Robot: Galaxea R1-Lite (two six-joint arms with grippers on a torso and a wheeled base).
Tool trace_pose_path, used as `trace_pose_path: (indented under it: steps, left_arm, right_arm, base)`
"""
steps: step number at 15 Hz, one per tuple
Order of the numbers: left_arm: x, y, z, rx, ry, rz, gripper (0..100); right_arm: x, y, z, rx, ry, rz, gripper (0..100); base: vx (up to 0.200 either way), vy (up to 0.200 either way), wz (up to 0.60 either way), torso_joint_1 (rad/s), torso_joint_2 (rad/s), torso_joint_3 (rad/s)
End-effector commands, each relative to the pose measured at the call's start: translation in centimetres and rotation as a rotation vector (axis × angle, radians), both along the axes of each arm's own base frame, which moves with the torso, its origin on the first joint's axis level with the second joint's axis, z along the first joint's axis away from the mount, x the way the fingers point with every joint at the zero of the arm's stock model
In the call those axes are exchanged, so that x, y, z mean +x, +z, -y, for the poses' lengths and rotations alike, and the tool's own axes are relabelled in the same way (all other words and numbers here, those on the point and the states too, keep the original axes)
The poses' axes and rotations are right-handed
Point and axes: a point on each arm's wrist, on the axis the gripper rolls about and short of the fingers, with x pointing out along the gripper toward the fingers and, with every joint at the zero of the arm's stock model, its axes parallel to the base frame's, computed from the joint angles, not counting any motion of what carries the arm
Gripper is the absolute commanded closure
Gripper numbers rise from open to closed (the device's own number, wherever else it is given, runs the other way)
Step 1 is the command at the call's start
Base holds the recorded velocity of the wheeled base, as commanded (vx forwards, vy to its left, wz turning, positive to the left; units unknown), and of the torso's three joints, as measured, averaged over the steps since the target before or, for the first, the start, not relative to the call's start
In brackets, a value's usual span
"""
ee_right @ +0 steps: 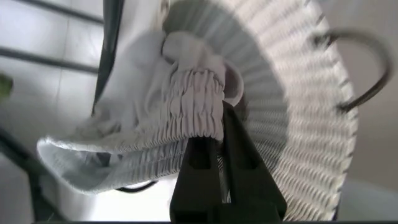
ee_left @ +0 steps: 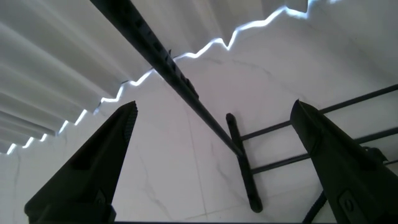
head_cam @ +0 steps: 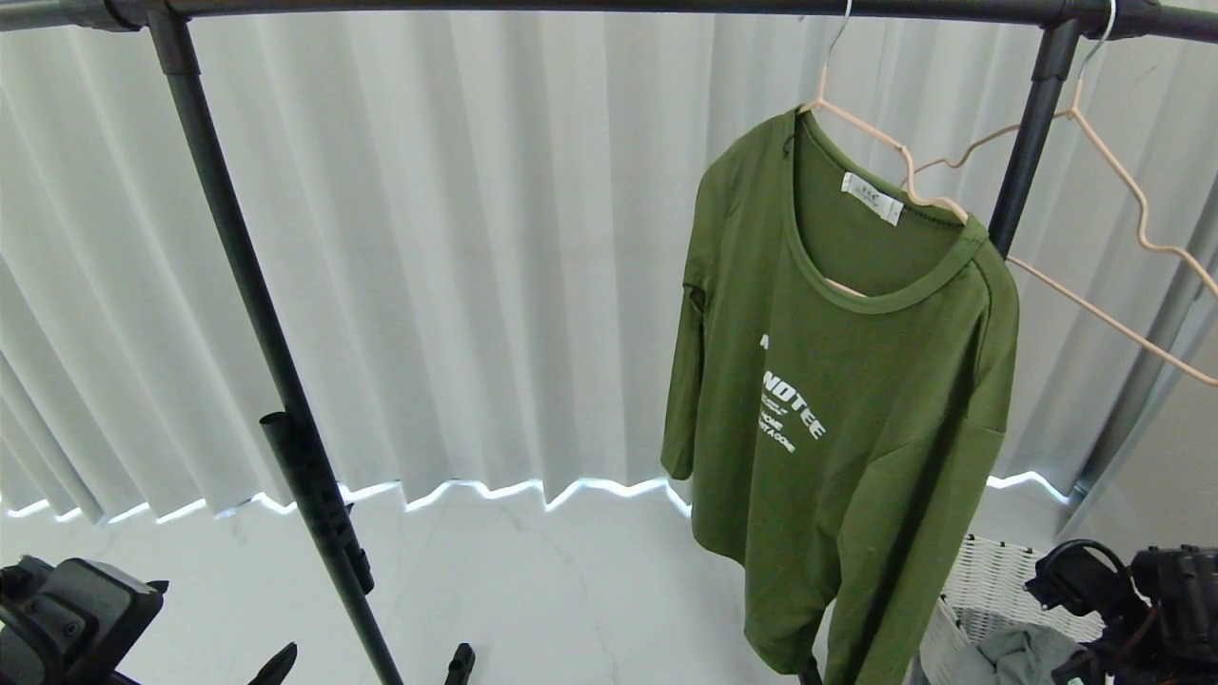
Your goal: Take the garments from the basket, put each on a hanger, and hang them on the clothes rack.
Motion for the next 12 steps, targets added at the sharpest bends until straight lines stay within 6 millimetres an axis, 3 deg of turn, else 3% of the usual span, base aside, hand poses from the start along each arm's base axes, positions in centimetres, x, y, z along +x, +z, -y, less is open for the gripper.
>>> trace_pose_path:
  steps: [1, 3, 6, 9, 12]
  left_arm:
    - [0.1, 0.1, 0.0, 0.002, 0.000, 0.002, 0]
    - [0.1, 0.1, 0.0, 0.032, -0.018, 0.006, 0]
    - [0.3, 0.8, 0.1, 0.040, -0.022, 0.031, 0]
    - [0.6, 1.5, 0.1, 0.038, -0.022, 0.060, 0]
    - [0.8, 1.9, 0.1, 0.036, -0.022, 0.072, 0]
  right_arm:
    - [-0.1, 2.4, -0.3, -0.034, 0.061, 0.124, 100]
    - [0.9, 4.7, -0.4, -0.053, 0.083, 0.202, 100]
    - [1.4, 9.9, -1.0, -0.048, 0.115, 0.207, 100]
    - [-0.1, 14.3, -2.2, -0.035, 0.189, 0.217, 100]
    - [-2.3, 17.0, -3.4, -0.019, 0.294, 0.256, 100]
  base:
    - [0.000, 0.000, 0.00, 0.000, 0.00, 0.000]
    - [-0.100, 0.000, 0.00, 0.004, 0.00, 0.004]
    - [-0.200, 0.000, 0.00, 0.010, 0.00, -0.002]
    - [-0.200, 0.000, 0.00, -0.001, 0.01, 0.001]
    - [-0.200, 0.000, 0.00, 0.002, 0.00, 0.001]
